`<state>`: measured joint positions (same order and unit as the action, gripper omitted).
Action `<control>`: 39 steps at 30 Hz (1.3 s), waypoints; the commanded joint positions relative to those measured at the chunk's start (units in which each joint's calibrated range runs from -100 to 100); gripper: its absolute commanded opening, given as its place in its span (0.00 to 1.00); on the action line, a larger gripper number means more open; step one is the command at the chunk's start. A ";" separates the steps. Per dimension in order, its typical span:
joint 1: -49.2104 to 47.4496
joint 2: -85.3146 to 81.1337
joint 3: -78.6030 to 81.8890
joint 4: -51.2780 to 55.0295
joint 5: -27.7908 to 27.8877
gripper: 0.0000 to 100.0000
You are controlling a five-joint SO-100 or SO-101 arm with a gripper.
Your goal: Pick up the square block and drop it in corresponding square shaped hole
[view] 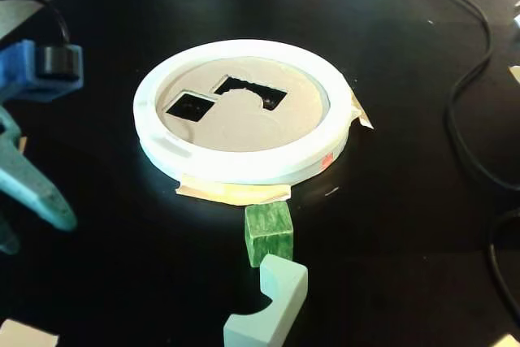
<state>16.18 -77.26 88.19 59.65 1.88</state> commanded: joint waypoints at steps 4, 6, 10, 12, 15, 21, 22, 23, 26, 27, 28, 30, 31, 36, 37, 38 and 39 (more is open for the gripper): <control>-6.20 0.46 -14.97 -1.40 -0.15 0.95; -10.69 0.55 -18.06 -1.40 -0.15 0.95; -17.18 1.62 -25.17 -1.50 0.24 0.94; -19.30 4.94 -29.36 -1.50 0.34 0.94; -21.68 18.01 -39.46 -1.50 0.44 0.94; -22.18 46.14 -62.51 -0.19 3.96 0.94; -22.18 50.08 -65.60 0.01 4.88 0.94; -22.18 54.02 -68.61 0.01 5.71 0.94; -22.30 66.11 -76.99 0.31 7.18 0.93; -22.93 68.71 -78.63 0.71 7.37 0.93; -23.92 71.22 -80.36 1.31 7.62 0.93; -25.80 77.04 -84.09 3.02 8.25 0.93; -26.30 78.83 -85.18 3.32 8.25 0.93; -25.80 87.52 -89.28 5.93 8.25 0.93; -25.80 88.68 -90.01 6.73 8.25 0.93; -25.67 90.03 -90.92 7.33 8.25 0.93; -25.67 91.19 -92.01 8.04 8.25 0.93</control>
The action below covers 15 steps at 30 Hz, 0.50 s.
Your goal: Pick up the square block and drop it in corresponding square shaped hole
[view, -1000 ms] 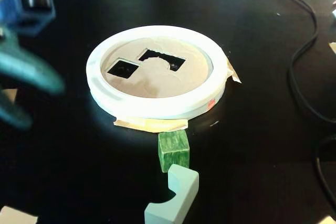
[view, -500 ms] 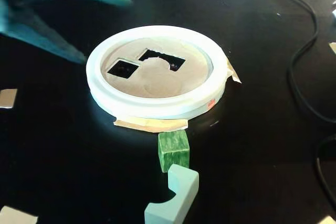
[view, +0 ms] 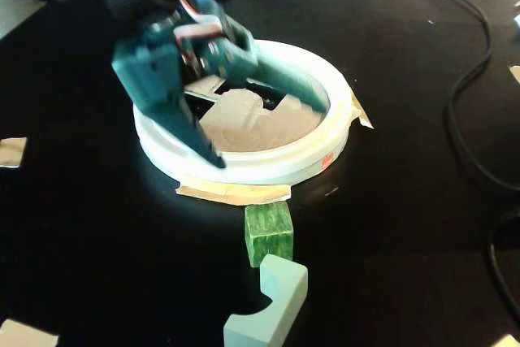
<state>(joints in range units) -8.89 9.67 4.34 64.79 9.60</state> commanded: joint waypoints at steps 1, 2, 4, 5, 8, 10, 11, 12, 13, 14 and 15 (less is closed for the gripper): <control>-0.60 6.85 -10.90 5.00 0.54 0.93; -0.60 8.28 -12.45 6.31 0.54 0.93; -0.22 11.15 -16.00 9.42 0.54 0.93; 0.03 12.40 -17.82 10.92 0.54 0.93; 0.15 16.25 -25.20 15.84 0.54 0.93; 0.40 18.23 -28.57 18.35 0.54 0.93; 0.53 20.29 -31.39 20.16 0.49 0.93; 0.65 21.54 -32.76 20.96 0.49 0.93; 0.65 22.70 -33.94 21.66 0.49 0.93; 0.65 23.96 -35.13 22.36 0.54 0.93; 0.65 25.03 -36.13 22.87 0.54 0.93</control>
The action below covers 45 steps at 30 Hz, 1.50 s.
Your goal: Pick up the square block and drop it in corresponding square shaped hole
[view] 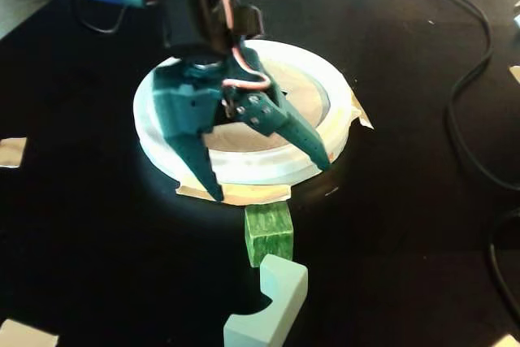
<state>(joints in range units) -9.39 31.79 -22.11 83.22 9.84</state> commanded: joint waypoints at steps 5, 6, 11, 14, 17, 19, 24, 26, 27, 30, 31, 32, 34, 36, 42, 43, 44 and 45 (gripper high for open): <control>1.15 6.23 -11.77 5.54 0.29 0.93; 1.28 6.32 -11.77 5.54 0.34 0.93; 1.40 6.41 -11.77 5.54 0.34 0.88; 3.27 6.41 -11.77 5.54 0.34 0.79; 5.02 6.41 -11.59 5.54 0.34 0.72; 5.02 6.41 -11.59 5.54 0.39 0.71; 4.27 6.41 -11.04 5.54 0.39 0.71; 3.52 6.41 -10.95 5.54 0.39 0.71; 3.40 6.41 -10.95 5.54 0.39 0.71; 3.27 6.68 -10.95 5.54 0.34 0.71; 3.27 7.22 -10.95 5.54 0.34 0.71; 3.40 7.49 -10.95 5.54 0.34 0.71; 3.40 8.29 -11.13 5.54 0.34 0.71; 3.40 9.01 -11.22 5.54 0.34 0.71; 3.40 8.92 -11.59 5.54 0.34 0.70; 3.40 8.92 -11.59 5.54 0.34 0.68; 3.40 8.92 -11.59 5.54 0.34 0.66; 3.40 8.74 -11.59 5.54 0.34 0.58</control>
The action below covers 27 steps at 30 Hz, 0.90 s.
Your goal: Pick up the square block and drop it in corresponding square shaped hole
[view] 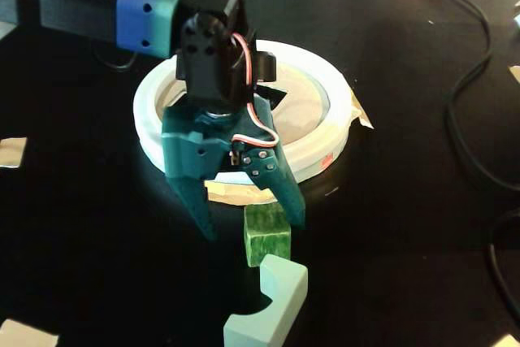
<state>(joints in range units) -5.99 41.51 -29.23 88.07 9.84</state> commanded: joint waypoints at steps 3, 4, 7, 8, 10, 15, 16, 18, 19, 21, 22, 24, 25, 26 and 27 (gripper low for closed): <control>0.00 -1.61 -4.46 0.69 0.15 0.44; 0.00 -1.61 -4.55 0.69 0.10 0.42; 0.00 -1.69 -4.55 0.69 -0.10 0.35; 0.00 -1.69 -4.55 0.69 -0.10 0.34; 0.00 -1.69 -4.55 0.69 -0.10 0.32; 0.00 -1.78 -4.55 0.89 -0.15 0.26; 0.00 -1.78 -4.55 0.89 -0.15 0.26; 0.00 -1.87 -4.55 0.99 -0.15 0.26; 0.00 -1.87 -4.55 0.99 -0.15 0.27; 0.00 -3.58 -4.55 2.70 -0.15 0.27; 0.13 -4.83 -4.55 3.70 -0.15 0.27; 0.13 -7.43 -4.55 5.31 -0.20 0.27; 0.13 -9.85 -4.46 6.61 -0.20 0.27; 0.13 -11.01 -4.37 7.51 -0.24 0.27; 0.00 -11.91 -4.28 8.42 -0.24 0.27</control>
<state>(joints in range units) -5.99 40.26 -29.23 92.43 9.84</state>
